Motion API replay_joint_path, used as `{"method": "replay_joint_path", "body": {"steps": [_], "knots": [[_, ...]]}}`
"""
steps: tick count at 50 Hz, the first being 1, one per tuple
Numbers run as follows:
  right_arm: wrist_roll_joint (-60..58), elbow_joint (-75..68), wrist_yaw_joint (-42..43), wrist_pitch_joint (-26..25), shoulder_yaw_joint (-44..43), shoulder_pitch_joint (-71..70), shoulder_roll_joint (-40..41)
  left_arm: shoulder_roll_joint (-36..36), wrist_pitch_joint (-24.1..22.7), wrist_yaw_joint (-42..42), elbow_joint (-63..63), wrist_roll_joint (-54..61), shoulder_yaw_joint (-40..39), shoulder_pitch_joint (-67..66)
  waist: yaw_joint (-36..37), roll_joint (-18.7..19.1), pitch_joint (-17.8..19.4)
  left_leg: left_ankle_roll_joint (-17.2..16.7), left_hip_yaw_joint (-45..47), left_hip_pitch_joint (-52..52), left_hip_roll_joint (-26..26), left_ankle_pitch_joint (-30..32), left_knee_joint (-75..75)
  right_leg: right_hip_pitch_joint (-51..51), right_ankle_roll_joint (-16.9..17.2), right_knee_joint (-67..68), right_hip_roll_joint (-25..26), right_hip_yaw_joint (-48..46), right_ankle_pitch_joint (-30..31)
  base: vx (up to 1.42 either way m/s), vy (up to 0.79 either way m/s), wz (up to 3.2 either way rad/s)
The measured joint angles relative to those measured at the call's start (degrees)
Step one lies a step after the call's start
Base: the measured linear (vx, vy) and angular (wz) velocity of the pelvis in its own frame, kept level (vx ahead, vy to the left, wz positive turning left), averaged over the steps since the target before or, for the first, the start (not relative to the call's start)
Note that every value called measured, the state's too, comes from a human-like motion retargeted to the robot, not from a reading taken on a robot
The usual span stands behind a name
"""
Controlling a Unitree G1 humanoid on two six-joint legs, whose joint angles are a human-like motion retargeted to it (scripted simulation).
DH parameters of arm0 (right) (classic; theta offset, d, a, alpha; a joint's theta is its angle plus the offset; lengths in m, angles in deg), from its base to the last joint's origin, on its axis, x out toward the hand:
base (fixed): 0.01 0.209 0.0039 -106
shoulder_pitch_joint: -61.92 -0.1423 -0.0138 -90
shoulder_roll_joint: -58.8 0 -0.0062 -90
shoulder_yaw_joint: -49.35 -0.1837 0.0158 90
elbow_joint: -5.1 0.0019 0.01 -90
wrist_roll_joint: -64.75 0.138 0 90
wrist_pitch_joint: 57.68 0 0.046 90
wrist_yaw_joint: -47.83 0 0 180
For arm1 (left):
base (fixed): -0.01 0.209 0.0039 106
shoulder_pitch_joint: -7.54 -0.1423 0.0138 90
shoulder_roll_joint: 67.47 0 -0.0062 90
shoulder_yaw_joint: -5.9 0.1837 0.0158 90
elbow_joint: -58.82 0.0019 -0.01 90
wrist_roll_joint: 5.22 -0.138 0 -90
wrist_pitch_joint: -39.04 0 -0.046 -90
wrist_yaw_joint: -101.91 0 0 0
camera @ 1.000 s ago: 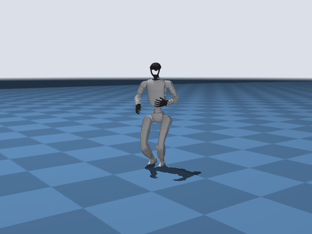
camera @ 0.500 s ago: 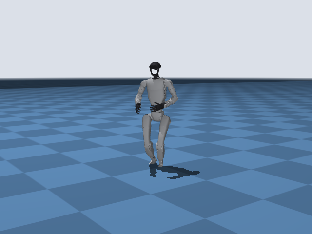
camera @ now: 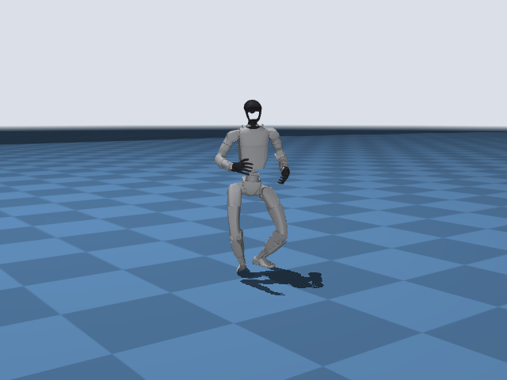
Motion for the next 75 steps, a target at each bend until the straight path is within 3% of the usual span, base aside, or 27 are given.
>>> {"method": "replay_joint_path", "body": {"steps": [4,7,10,13,15,16,19,25,28,32,35,38,41,44,50,58,62,69,75], "knots": [[2.2,1.9,1.0,1.6,-1.1,-0.5,1.2,-0.2,-1.2,1.3,-0.6,-1.2,-2.3,-3.6,0.3,0.1,-1.5,-2.1,5.3,5.8,5.8,0.6,-2.6,2.3,-0.1,-1.9,-2.5,-5.1,0.7,-0.11,0.23,1.66],[3.6,-0.5,2.3,2.0,-1.3,0.3,2.1,0.6,-1.9,2.2,-0.1,-2.2,-2.5,-4.5,0.0,-1.3,-3.0,-3.5,8.7,8.2,2.8,0.8,-7.4,1.4,0.0,1.1,-8.5,-7.5,0.2,-0.1,0.35,1.94],[4.4,-8.0,2.9,1.3,-1.4,2.8,3.2,2.2,-2.4,3.0,1.4,-4.4,-0.7,-2.2,-2.1,-6.7,-3.9,-2.1,10.0,9.5,-10.6,-0.2,-15.5,-3.2,0.0,12.9,-22.7,-5.5,-1.7,-0.08,0.46,2.71],[5.2,-19.2,1.5,-0.3,-0.7,6.6,5.2,3.4,-2.9,3.2,1.3,-7.0,3.2,3.4,-7.7,-13.7,-1.3,-0.1,7.8,14.6,-28.4,0.8,-24.2,-8.9,1.4,26.7,-33.0,9.7,-5.7,0.04,0.51,3.67],[5.8,-25.0,-0.8,-1.0,0.1,9.4,6.3,3.2,-3.3,2.9,-0.8,-8.3,6.3,8.4,-11.4,-17.0,1.5,0.5,4.4,19.5,-37.2,2.4,-29.9,-10.6,2.1,31.9,-35.0,18.4,-6.1,0.16,0.45,3.15],[5.9,-26.3,-2.2,-1.1,0.5,11.2,6.3,2.5,-3.6,2.4,-2.7,-9.0,7.6,11.1,-13.0,-18.0,2.9,0.3,2.5,22.3,-40.1,3.4,-32.8,-10.8,2.5,33.0,-33.5,21.6,-6.1,0.25,0.4,2.67],[5.9,-24.9,-6.4,-1.0,0.9,17.5,4.3,-0.7,-4.6,1.4,-9.6,-11.7,11.0,18.9,-17.4,-18.7,5.5,-1.5,-1.9,28.7,-44.5,6.0,-39.6,-11.6,4.1,32.0,-24.3,28.6,-5.1,0.33,0.34,2.27],[7.2,-9.0,-10.1,-0.2,-4.6,30.1,-4.6,-7.3,-7.3,0.5,-20.0,-13.6,14.1,27.5,-23.2,-13.3,3.3,-6.1,-5.9,30.6,-40.9,8.2,-41.1,-15.6,7.8,17.2,-1.6,34.8,1.0,0.41,0.22,1.85],[8.3,-4.8,-9.1,0.1,-7.1,31.9,-5.8,-7.7,-6.9,-0.6,-19.0,-10.9,14.7,26.9,-23.3,-11.7,1.9,-6.6,-7.6,29.7,-38.7,7.2,-36.7,-15.9,7.9,15.0,2.1,34.8,2.7,0.32,0.06,1.3],[8.8,-5.5,-5.5,-0.5,-6.3,27.8,-3.4,-5.6,-4.3,-2.1,-10.9,-8.0,14.5,21.9,-21.5,-9.9,1.9,-6.4,-7.6,27.0,-34.6,4.0,-25.2,-14.3,5.5,18.0,2.3,31.5,0.3,0.27,-0.03,1.24],[8.0,-11.9,-2.5,-1.3,-2.2,19.0,0.9,-3.6,-2.4,-1.7,-1.1,-10.2,13.3,17.2,-17.8,-6.6,3.7,-7.2,-4.5,22.6,-25.1,2.5,-9.1,-13.8,2.6,20.1,4.0,26.6,-1.9,0.18,-0.07,0.98],[6.4,-21.3,-0.7,-2.0,2.7,7.8,5.3,-2.0,-1.3,-0.3,9.3,-16.1,11.6,14.6,-12.5,-3.4,4.5,-5.5,-0.4,17.2,-13.2,1.8,3.6,-13.3,0.7,18.6,5.7,21.6,-2.5,0.16,-0.07,1.07],[4.3,-30.3,-0.5,-2.7,7.0,-1.7,9.1,-1.2,-0.4,1.2,18.4,-21.9,10.2,12.7,-7.4,-3.4,3.8,-3.3,1.3,10.6,-8.9,0.5,6.6,-12.7,0.0,16.0,4.5,18.4,-2.2,0.13,-0.05,1.27],[2.1,-37.2,-0.8,-3.3,10.6,-8.6,11.8,-1.4,-0.1,2.3,25.4,-25.9,9.2,10.7,-3.5,-5.1,2.4,-1.9,1.8,5.3,-10.1,-0.2,3.1,-12.5,0.0,14.3,1.7,16.4,-1.9,0.11,0.0,1.3],[-0.9,-40.6,-1.6,-3.1,16.9,-14.9,13.5,-3.5,-1.2,4.0,30.0,-30.1,8.0,5.1,0.5,-8.8,1.5,-0.7,0.0,2.8,-17.4,0.3,-7.1,-12.2,0.1,14.4,-3.8,14.0,-2.7,0.08,0.04,1.14],[-1.9,-28.3,-1.3,0.1,22.7,-14.8,10.1,-8.6,-4.2,8.0,22.8,-33.2,6.6,-2.0,-0.9,-16.6,6.7,1.8,-1.7,9.9,-31.4,0.9,-17.8,-14.1,3.0,26.3,-14.6,17.8,-3.5,0.07,0.05,1.01],[-2.3,-23.1,-0.2,1.8,23.9,-13.6,8.6,-10.1,-5.8,10.6,19.4,-34.6,5.6,-4.3,-0.2,-18.2,7.8,1.9,-2.4,11.0,-33.7,1.0,-19.5,-18.0,3.4,27.6,-14.5,20.3,-4.7,0.09,0.04,0.4],[-1.3,-18.1,1.5,4.2,20.2,-6.8,8.2,-9.5,-8.4,14.1,11.4,-36.3,4.6,-4.4,1.0,-16.1,4.2,1.6,-2.9,6.4,-29.7,-0.2,-15.2,-24.8,2.1,20.2,-9.4,18.6,-4.2,0.15,0.04,-0.06],[1.9,-14.9,1.9,4.2,11.6,7.1,5.3,-6.8,-10.6,18.2,1.2,-34.8,6.3,5.6,-5.3,-14.3,2.6,1.8,-3.0,7.4,-30.5,-0.2,-14.0,-29.1,1.9,21.6,-7.9,21.2,-3.5,0.28,0.07,0.26]]}}
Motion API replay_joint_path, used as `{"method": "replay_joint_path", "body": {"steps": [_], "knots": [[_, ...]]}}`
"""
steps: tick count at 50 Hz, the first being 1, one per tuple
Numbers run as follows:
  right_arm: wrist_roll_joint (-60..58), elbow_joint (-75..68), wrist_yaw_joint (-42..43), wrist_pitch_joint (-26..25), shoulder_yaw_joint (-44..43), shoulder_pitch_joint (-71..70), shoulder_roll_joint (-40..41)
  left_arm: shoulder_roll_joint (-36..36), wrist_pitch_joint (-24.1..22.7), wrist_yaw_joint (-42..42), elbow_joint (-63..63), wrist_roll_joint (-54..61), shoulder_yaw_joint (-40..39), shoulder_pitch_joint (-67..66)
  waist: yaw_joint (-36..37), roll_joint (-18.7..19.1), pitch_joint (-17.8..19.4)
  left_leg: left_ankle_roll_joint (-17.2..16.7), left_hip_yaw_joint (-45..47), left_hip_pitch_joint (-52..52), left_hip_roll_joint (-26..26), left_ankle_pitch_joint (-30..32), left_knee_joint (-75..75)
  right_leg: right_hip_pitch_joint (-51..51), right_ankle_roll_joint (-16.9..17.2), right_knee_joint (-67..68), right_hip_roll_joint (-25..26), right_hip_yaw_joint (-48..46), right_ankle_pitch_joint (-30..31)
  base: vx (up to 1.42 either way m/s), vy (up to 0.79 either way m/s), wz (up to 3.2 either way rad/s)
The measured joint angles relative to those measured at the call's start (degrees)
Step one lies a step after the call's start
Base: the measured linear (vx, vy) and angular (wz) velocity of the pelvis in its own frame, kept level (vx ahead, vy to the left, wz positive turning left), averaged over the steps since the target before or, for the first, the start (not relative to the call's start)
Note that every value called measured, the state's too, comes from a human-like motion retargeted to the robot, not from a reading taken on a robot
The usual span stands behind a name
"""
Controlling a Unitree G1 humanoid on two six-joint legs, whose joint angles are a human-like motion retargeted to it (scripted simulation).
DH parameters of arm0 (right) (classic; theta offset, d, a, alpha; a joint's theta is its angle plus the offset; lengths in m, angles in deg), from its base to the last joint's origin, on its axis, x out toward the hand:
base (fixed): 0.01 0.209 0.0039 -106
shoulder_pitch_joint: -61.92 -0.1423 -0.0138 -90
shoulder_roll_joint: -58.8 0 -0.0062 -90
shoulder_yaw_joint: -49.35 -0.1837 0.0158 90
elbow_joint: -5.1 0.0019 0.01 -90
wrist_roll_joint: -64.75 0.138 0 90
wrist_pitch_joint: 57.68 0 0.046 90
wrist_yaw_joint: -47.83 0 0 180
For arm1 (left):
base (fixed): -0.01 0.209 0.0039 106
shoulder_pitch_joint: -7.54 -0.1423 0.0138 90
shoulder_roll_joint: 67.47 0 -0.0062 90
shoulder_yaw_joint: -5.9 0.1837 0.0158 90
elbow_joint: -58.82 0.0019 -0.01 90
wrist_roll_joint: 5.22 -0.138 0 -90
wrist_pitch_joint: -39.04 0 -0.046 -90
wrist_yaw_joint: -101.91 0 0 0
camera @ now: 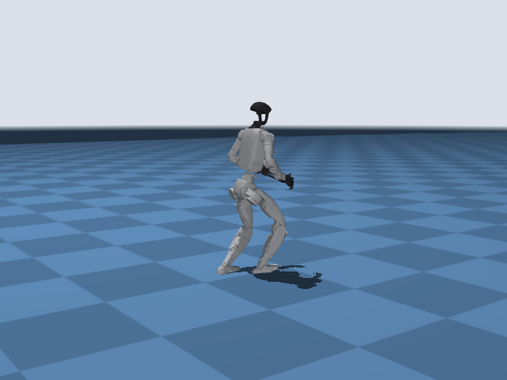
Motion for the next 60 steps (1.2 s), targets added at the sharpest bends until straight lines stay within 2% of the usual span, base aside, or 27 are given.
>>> {"method": "replay_joint_path", "body": {"steps": [3,6,10,13,15,18,20,23,25,27,32,33,35,38,40,42,45,48,50,53,55,58,60], "knots": [[2.1,5.2,0.5,-0.2,-4.9,8.7,-3.1,1.7,-1.4,3.7,-7.2,4.4,-0.1,7.4,-4.7,0.9,0.7,-1.2,1.8,6.3,-0.2,0.3,-1.1,1.7,0.5,3.2,0.4,2.1,0.7,0.48,0.09,0.47],[3.3,11.6,1.7,0.2,-9.2,17.2,-6.1,3.3,-3.8,7.8,-15.3,9.8,-0.7,13.6,-6.2,4.6,1.5,-5.3,0.5,13.0,3.3,4.6,-0.3,6.4,1.3,1.6,5.8,2.1,4.4,0.58,0.04,-0.04],[3.2,18.3,4.1,1.7,-13.0,26.0,-8.6,5.5,-7.9,12.3,-24.1,15.2,-1.1,17.8,-5.7,9.9,1.0,-13.3,-4.5,16.6,9.3,17.6,4.4,11.4,1.9,-4.3,14.7,1.2,12.2,0.56,-0.05,-0.11],[3.6,21.3,6.9,2.7,-14.7,28.6,-8.3,6.8,-8.8,13.7,-26.1,18.2,-0.9,16.9,-4.4,12.0,1.2,-14.9,-6.7,17.5,13.8,23.9,11.6,15.1,0.8,-4.9,18.3,0.3,14.3,0.48,-0.1,0.34],[3.5,22.2,8.9,3.0,-15.0,27.7,-7.2,7.6,-8.3,14.6,-24.7,19.1,-1.0,14.2,-2.9,12.2,1.6,-14.0,-7.1,17.1,16.6,25.2,18.7,15.9,-1.3,-0.5,19.5,-0.4,12.4,0.44,-0.11,0.3],[0.2,21.7,14.8,2.4,-15.1,19.8,-5.1,8.3,-4.6,15.6,-16.2,17.3,-1.5,7.1,0.2,12.1,4.1,-10.8,-8.6,14.9,21.9,25.0,31.8,19.2,-6.1,5.3,21.6,-1.3,3.3,0.5,-0.1,0.3],[-5.1,18.7,20.7,1.5,-14.3,8.2,-2.8,8.9,-1.7,16.2,-6.3,12.3,-3.1,3.1,2.2,12.3,8.1,-7.5,-10.2,11.7,26.5,22.4,40.3,22.5,-8.0,6.8,23.3,-2.2,-0.8,0.52,-0.09,0.17],[-10.0,19.8,28.0,1.4,-17.3,-7.2,-0.7,8.7,1.2,15.7,3.0,7.3,-5.3,-5.0,8.0,11.4,9.7,-2.6,-9.9,2.5,30.1,15.0,44.8,25.9,-8.1,5.6,24.4,-1.4,-2.6,0.55,0.0,-0.07],[-10.9,24.8,32.7,1.6,-20.4,-14.2,0.0,7.3,1.6,15.0,3.8,5.9,-7.0,-11.5,11.5,9.3,8.8,-1.3,-8.7,-3.9,27.8,12.9,41.1,28.9,-6.5,3.1,22.9,0.4,-1.7,0.63,0.08,0.45],[-10.1,31.1,36.3,2.6,-22.6,-17.9,0.4,5.2,0.7,15.1,2.7,5.7,-8.7,-17.9,13.4,5.4,7.2,-1.8,-5.6,-7.7,21.9,13.4,31.7,32.4,-3.0,0.4,18.2,1.3,2.1,0.68,0.12,1.06],[-9.4,40.9,39.0,5.3,-22.5,-20.1,1.4,4.5,-0.9,17.6,3.7,4.9,-12.3,-27.9,11.9,-3.1,2.6,-6.6,3.3,-9.3,5.8,21.8,3.8,35.3,7.3,0.9,5.8,1.7,21.2,0.62,0.13,1.19],[-9.6,41.6,38.6,5.4,-21.9,-19.8,1.4,5.2,-0.9,18.6,4.4,4.6,-12.7,-28.4,10.7,-4.8,2.5,-6.5,4.5,-8.1,2.1,23.1,0.0,35.4,8.7,3.5,3.3,2.4,23.5,0.5,0.07,1.07],[-9.9,41.6,37.7,5.3,-20.7,-18.1,1.6,6.4,-0.7,20.7,5.5,3.6,-12.9,-28.1,9.0,-6.6,2.8,-4.2,5.2,-7.5,-1.5,20.6,0.7,35.5,9.8,11.1,0.3,3.0,26.4,0.45,0.02,0.76],[-10.3,37.1,34.7,3.9,-17.5,-12.2,3.1,8.0,-0.6,25.1,6.9,-0.6,-12.4,-23.1,6.5,-8.5,4.2,2.9,4.5,-6.1,-5.1,9.0,8.3,33.3,9.4,27.4,-4.6,4.2,27.4,0.46,-0.01,0.56],[-10.0,28.9,30.3,3.8,-15.2,-8.6,5.1,9.2,0.0,30.8,10.0,-6.8,-10.7,-13.6,5.1,-9.7,7.6,5.6,3.6,-2.9,-8.3,4.3,10.2,30.1,7.4,36.3,-7.0,6.4,25.1,0.49,0.02,0.59],[-8.9,20.7,26.1,3.7,-11.9,-3.2,6.0,10.3,0.2,32.9,9.2,-9.2,-8.6,-5.2,2.7,-9.8,9.1,5.6,2.3,-0.8,-10.1,2.7,10.9,25.3,4.1,41.2,-8.3,7.7,19.2,0.49,-0.03,0.81],[-6.2,14.0,19.8,4.6,-8.1,6.4,4.0,11.0,-0.9,32.7,1.9,-8.7,-6.7,4.3,-2.1,-7.7,8.8,3.6,-1.7,4.3,-11.7,2.4,6.5,17.8,0.2,39.0,-7.6,8.0,12.0,0.53,-0.04,0.86],[-4.6,15.8,16.7,5.7,-8.4,16.3,-1.2,9.4,-4.2,31.1,-9.3,-6.0,-6.4,10.0,-5.8,-2.4,7.4,-1.2,-3.7,10.9,-6.7,6.2,3.3,14.4,-0.1,25.6,-1.6,5.2,9.3,0.54,-0.05,0.6],[-4.1,17.8,15.3,6.1,-10.1,22.1,-4.4,8.5,-6.6,29.4,-15.7,-3.7,-5.9,12.1,-7.2,1.4,6.3,-6.1,-4.0,13.7,-1.3,14.4,4.4,14.1,1.0,14.3,4.1,3.7,10.0,0.44,-0.09,0.54],[-3.0,19.7,14.0,5.9,-13.0,27.8,-6.4,7.5,-8.8,26.4,-21.8,-0.3,-4.9,13.0,-6.0,6.9,5.3,-10.3,-6.9,13.0,6.8,23.7,11.7,15.5,2.4,0.3,13.2,2.3,13.8,0.27,-0.1,0.42],[-2.1,20.2,14.3,5.3,-14.0,28.5,-6.7,7.3,-9.0,24.9,-24.0,1.7,-4.5,12.7,-4.2,9.7,5.8,-11.0,-8.7,12.3,11.8,26.9,19.3,17.3,1.5,-2.3,17.2,0.6,15.3,0.17,-0.1,0.33],[-2.8,19.4,17.1,4.3,-14.0,24.5,-5.6,8.3,-7.5,24.0,-22.4,2.7,-4.1,9.0,-0.8,10.4,7.4,-8.5,-9.1,10.7,18.0,27.8,33.6,18.7,-3.4,4.5,18.9,-1.1,8.5,0.17,-0.11,0.3],[-4.8,16.4,21.5,3.1,-13.5,16.2,-3.9,9.2,-4.7,23.5,-17.9,2.0,-4.0,6.1,1.2,10.8,10.1,-6.2,-10.8,8.2,22.5,26.5,41.9,21.5,-7.0,6.7,19.8,-2.6,2.7,0.24,-0.16,0.34]]}}
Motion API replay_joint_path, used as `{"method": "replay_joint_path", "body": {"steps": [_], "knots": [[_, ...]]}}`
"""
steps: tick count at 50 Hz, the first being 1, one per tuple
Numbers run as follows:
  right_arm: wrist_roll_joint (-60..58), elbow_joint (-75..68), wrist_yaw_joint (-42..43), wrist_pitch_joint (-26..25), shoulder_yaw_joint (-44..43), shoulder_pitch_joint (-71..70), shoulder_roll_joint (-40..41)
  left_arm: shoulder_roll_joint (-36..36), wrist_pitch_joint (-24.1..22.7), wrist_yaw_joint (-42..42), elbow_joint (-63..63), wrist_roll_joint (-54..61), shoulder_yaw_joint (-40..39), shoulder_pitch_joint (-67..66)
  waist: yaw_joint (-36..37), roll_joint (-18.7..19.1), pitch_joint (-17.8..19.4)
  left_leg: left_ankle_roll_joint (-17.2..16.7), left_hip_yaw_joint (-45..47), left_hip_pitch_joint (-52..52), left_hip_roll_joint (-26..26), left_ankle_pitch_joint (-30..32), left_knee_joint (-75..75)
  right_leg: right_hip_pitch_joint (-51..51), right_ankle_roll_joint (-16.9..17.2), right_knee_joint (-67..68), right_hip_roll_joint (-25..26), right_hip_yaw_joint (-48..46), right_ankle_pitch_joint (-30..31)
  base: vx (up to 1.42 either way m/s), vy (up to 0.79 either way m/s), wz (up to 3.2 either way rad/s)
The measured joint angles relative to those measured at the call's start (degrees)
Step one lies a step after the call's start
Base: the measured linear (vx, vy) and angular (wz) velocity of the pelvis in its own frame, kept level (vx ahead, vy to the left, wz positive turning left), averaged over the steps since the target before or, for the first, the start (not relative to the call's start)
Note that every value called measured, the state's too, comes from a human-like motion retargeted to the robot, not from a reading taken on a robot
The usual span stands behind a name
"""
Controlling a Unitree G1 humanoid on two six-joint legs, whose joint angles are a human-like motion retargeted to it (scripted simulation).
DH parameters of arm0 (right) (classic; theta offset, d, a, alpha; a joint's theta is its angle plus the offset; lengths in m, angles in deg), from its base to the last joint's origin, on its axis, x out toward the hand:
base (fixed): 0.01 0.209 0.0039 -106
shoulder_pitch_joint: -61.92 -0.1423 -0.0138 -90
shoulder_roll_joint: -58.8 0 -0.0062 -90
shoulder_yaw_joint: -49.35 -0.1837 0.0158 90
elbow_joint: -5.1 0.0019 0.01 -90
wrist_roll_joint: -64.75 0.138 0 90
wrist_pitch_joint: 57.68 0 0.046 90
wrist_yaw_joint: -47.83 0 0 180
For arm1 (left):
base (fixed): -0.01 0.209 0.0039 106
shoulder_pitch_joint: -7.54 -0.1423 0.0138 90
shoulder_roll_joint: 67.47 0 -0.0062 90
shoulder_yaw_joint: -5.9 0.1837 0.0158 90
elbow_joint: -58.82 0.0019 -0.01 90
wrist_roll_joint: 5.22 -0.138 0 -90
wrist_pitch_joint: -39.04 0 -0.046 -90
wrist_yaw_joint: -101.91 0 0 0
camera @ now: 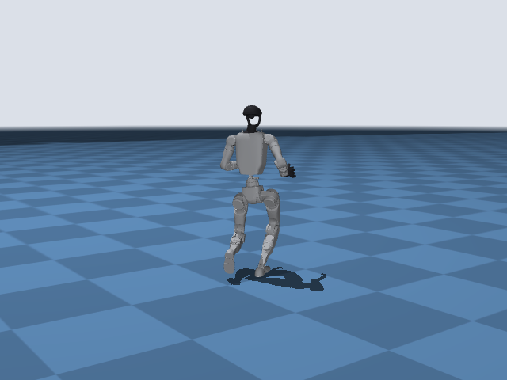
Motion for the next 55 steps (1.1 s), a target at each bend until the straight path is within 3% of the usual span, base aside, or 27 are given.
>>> {"method": "replay_joint_path", "body": {"steps": [2,4,7,10,15,20,23,27,30,33,35,40,43,45,50,55], "knots": [[-2.7,-3.4,4.2,-0.1,0.4,-11.4,2.6,0.9,2.8,-0.4,7.7,-2.4,0.0,-3.6,2.1,-0.1,2.6,3.3,-0.6,-3.2,4.0,-4.3,5.0,2.3,-1.7,0.8,0.4,-0.8,-3.1,0.27,-0.12,0.11],[-4.5,-3.0,7.7,0.2,-0.7,-21.2,4.6,1.1,4.8,-1.7,14.6,-4.5,0.2,-8.7,5.0,-0.6,2.9,6.3,0.4,-7.1,6.1,-9.7,5.8,3.9,-1.8,0.3,0.6,-0.5,-4.2,0.33,-0.03,-0.17],[-6.3,4.7,12.7,1.3,-3.5,-33.1,5.9,-0.8,5.5,-3.6,19.2,-6.6,-0.6,-17.2,9.4,-2.7,1.2,8.4,3.1,-13.4,4.2,-14.3,0.0,7.0,0.2,-3.4,-0.9,0.6,-3.5,0.42,0.03,-0.03],[-7.4,15.3,17.0,2.9,-5.5,-40.8,5.6,-4.3,4.1,-4.1,19.5,-6.7,-2.2,-24.9,12.4,-6.9,-0.8,7.7,7.0,-17.3,-2.4,-14.6,-11.3,10.4,4.4,-6.9,-5.2,1.7,-0.6,0.48,0.06,0.4],[-9.9,26.3,20.1,5.2,-4.6,-46.9,5.8,-6.9,2.2,-2.5,20.8,-7.0,-4.8,-32.5,12.6,-13.2,-4.0,3.7,12.4,-19.6,-14.4,-8.4,-31.2,11.9,13.2,-6.2,-13.2,1.7,14.3,0.41,0.08,0.56],[-11.9,29.9,18.7,5.6,-1.5,-46.7,7.2,-4.8,2.0,2.0,23.0,-9.2,-5.1,-33.6,8.1,-17.9,-4.4,2.2,15.3,-16.6,-24.9,-2.2,-41.2,11.7,16.4,5.0,-22.1,1.7,21.0,0.32,0.05,0.57],[-12.2,27.9,15.4,5.2,0.6,-42.3,8.0,-3.2,2.4,4.7,23.6,-11.3,-4.3,-31.2,6.1,-19.2,-3.9,5.3,15.3,-15.5,-26.7,-7.1,-36.6,11.4,14.4,16.6,-26.5,1.5,20.2,0.31,0.02,0.23],[-13.3,17.2,6.9,2.8,4.3,-31.9,9.3,-1.5,2.7,7.7,23.6,-16.5,-2.6,-21.9,4.1,-20.4,-2.0,11.5,13.5,-13.8,-29.8,-20.1,-28.1,8.1,9.1,33.0,-30.3,5.1,14.7,0.35,0.03,0.29],[-14.2,3.6,0.2,2.0,6.9,-22.2,10.1,0.0,2.4,9.6,21.1,-19.5,-0.6,-9.6,2.9,-20.6,0.2,13.0,11.6,-11.4,-32.9,-24.8,-26.2,1.7,5.2,40.7,-30.3,9.5,10.3,0.37,0.03,0.69],[-13.0,-1.0,-3.1,2.7,7.9,-10.9,7.8,1.8,0.9,10.2,10.9,-17.6,-1.0,-0.3,-0.9,-19.6,0.0,12.6,7.9,-6.5,-36.0,-25.6,-31.8,-5.0,2.7,38.0,-30.4,10.6,6.1,0.44,0.01,0.98],[-11.5,0.5,-4.6,3.5,7.1,-3.7,5.0,2.3,-0.6,9.6,2.9,-15.5,-2.1,4.3,-3.7,-17.8,-0.7,10.8,5.9,-1.6,-35.6,-24.4,-36.3,-7.2,2.5,30.3,-29.1,9.2,3.9,0.48,0.0,0.82],[-8.1,5.5,-8.1,4.1,3.2,7.4,-0.7,1.7,-5.9,6.1,-9.5,-11.2,-1.6,10.7,-6.0,-9.5,-1.8,-0.4,3.1,7.4,-25.2,-11.4,-37.0,-4.8,6.7,0.5,-15.6,3.6,5.0,0.4,-0.05,0.73],[-6.7,7.2,-8.0,3.8,2.6,7.1,-1.1,1.0,-6.7,3.9,-10.3,-9.4,0.0,10.0,-3.9,-5.6,-1.4,-3.3,0.9,7.7,-18.9,-7.9,-29.7,-1.9,7.8,-8.5,-8.8,1.3,8.1,0.18,-0.07,0.58],[-6.4,8.2,-7.0,3.7,3.2,4.2,-0.6,1.1,-6.1,3.2,-8.4,-9.2,1.0,7.2,-2.0,-4.6,-0.4,-3.8,0.4,7.2,-16.0,-6.7,-22.0,-0.6,6.5,-6.5,-7.2,0.1,7.6,0.1,-0.07,0.58],[-8.9,8.8,0.5,3.7,6.6,-15.8,2.4,0.6,-2.1,3.7,5.5,-15.0,2.1,-3.9,3.3,-4.4,5.0,-3.8,-1.8,2.4,-8.2,-4.1,-0.9,4.2,0.1,-0.3,-4.4,-2.0,-1.2,0.14,-0.08,0.48],[-11.5,10.6,4.7,5.7,8.1,-35.1,5.4,0.2,0.6,3.9,14.2,-20.3,-1.1,-15.2,9.8,-5.6,6.5,0.1,-2.5,-6.8,-2.1,-10.4,3.9,5.6,-1.4,0.3,-2.8,-1.0,-4.0,0.19,-0.02,-0.02]]}}
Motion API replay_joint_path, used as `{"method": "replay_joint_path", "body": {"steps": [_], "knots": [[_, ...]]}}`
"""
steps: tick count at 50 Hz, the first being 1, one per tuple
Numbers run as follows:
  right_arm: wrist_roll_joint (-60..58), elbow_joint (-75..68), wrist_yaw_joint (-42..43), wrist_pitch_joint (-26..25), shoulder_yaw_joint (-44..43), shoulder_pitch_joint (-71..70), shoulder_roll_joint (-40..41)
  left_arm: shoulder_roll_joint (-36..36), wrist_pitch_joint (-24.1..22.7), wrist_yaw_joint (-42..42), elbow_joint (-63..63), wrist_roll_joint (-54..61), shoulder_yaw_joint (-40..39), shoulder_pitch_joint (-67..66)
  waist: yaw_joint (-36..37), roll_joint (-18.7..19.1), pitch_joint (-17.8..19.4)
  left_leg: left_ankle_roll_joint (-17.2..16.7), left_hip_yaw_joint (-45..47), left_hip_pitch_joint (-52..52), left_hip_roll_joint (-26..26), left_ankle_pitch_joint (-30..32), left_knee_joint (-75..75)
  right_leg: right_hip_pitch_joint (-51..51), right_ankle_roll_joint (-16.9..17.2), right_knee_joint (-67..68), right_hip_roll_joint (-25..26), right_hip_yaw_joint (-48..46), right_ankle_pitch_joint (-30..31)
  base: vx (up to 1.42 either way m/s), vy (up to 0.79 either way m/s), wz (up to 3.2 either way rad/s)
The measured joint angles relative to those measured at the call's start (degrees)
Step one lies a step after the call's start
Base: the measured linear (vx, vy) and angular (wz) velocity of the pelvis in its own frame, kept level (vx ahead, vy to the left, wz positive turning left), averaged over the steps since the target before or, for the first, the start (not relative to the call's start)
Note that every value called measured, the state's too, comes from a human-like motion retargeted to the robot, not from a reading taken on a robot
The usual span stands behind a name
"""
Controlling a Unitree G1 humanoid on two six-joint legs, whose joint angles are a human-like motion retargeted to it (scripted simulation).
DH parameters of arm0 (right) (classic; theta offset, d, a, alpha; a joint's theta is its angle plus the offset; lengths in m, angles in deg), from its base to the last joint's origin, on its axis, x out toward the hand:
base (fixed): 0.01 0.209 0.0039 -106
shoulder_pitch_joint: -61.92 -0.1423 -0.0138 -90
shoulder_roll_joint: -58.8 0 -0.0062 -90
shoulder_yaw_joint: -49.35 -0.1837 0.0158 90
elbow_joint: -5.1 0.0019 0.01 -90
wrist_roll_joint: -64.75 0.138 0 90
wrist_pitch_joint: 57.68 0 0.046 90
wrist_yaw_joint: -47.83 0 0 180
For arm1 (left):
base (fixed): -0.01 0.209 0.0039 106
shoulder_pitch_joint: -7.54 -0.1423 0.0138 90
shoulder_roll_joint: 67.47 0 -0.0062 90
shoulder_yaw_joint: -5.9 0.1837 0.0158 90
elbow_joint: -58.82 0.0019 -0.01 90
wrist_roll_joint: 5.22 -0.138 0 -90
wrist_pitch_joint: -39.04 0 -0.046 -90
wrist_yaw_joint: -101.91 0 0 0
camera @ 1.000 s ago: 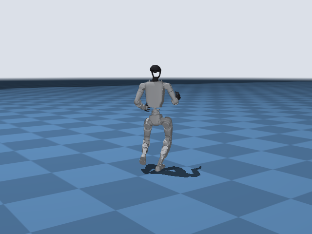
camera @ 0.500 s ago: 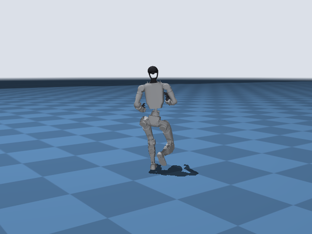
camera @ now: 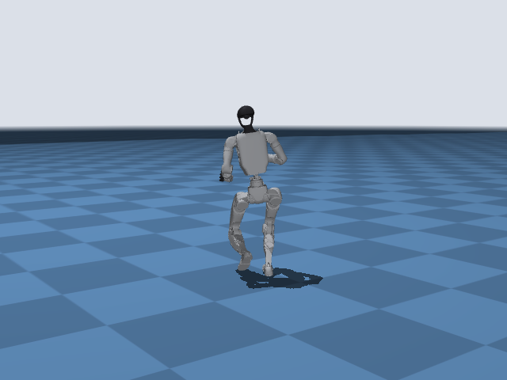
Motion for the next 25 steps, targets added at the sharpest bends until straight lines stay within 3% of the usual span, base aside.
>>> {"method": "replay_joint_path", "body": {"steps": [4,10,15,18,22,25], "knots": [[1.8,1.3,0.0,1.2,0.5,-1.6,1.7,-0.7,-0.7,-1.2,-3.8,1.7,-1.9,-2.7,2.2,-1.9,-1.4,0.7,0.7,-3.8,-2.0,-5.7,-11.8,1.8,2.0,-4.2,-2.1,1.6,1.1,0.24,0.07,0.1],[4.9,-5.1,-2.6,2.2,3.0,10.6,2.8,-0.8,-3.2,0.0,-13.2,2.8,2.3,12.1,-3.0,-5.7,-2.4,-0.7,1.8,-0.7,-12.9,-9.1,-33.5,2.1,6.5,-5.7,-9.8,2.6,1.8,0.16,0.13,0.52],[7.4,-11.4,-6.9,0.7,3.9,21.3,1.9,-0.4,-4.5,1.4,-16.9,1.7,5.8,27.6,-12.3,-10.7,-1.8,2.6,3.6,0.8,-23.6,-11.6,-41.6,-3.2,8.9,5.2,-21.0,5.1,1.2,-0.02,0.14,0.77],[9.0,-12.6,-10.5,-0.2,3.4,23.6,1.9,-1.2,-4.3,1.5,-13.3,1.8,7.2,30.2,-15.7,-13.7,-1.0,4.6,3.8,0.6,-28.8,-12.3,-43.4,-5.2,9.2,13.6,-26.6,6.9,1.1,-0.1,0.09,0.44],[9.7,-12.1,-15.4,-1.4,2.6,19.8,2.4,-4.3,-3.8,-0.6,-1.3,0.5,8.3,24.0,-15.6,-17.1,0.0,6.0,5.0,-0.7,-31.7,-12.3,-43.7,-2.4,10.9,18.3,-27.3,8.9,1.4,-0.14,0.03,-0.04],[8.7,-8.9,-17.4,-1.3,1.8,13.2,2.7,-6.6,-3.3,-2.5,6.6,-0.8,6.5,15.4,-12.3,-17.4,0.7,5.6,6.0,-2.8,-29.0,-11.7,-41.3,1.6,11.0,13.1,-23.5,8.3,-0.4,-0.17,-0.02,-0.71]]}}
